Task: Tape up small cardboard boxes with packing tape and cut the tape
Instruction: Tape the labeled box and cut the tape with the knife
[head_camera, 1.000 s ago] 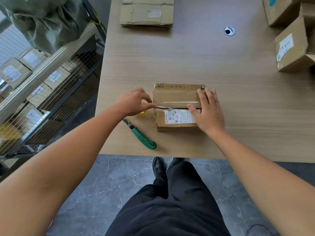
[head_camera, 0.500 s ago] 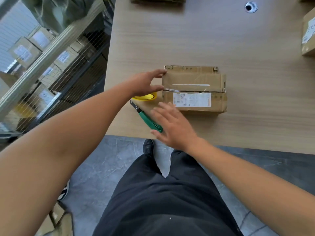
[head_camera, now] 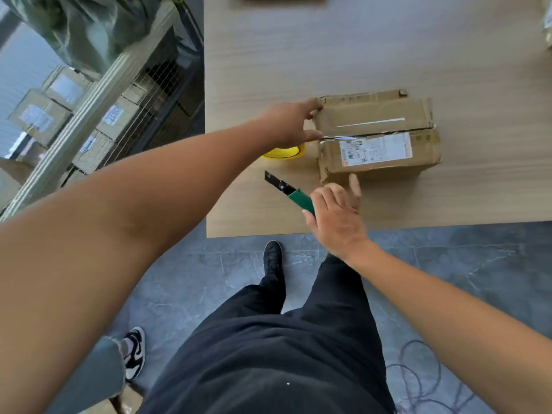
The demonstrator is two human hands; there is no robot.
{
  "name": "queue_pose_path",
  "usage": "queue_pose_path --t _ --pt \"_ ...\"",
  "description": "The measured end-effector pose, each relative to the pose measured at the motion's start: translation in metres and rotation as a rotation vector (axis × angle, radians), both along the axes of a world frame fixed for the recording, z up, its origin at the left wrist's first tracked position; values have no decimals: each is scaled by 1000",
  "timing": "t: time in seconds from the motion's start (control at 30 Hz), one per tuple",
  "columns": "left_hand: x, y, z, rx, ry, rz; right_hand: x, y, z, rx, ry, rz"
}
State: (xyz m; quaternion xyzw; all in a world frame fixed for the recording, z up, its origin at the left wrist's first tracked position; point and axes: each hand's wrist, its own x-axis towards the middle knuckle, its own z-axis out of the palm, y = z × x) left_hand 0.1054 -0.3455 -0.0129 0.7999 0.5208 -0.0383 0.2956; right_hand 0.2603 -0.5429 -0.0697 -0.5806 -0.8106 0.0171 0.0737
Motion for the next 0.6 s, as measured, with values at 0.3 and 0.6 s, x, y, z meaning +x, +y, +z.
queue_pose_path --t 0.3,0.6 --pt "8 -11 -17 -16 -92 108 31 25 88 -197 836 -504" --pt "-13 -36 -14 -125 -209 146 4 69 63 -506 451 -376"
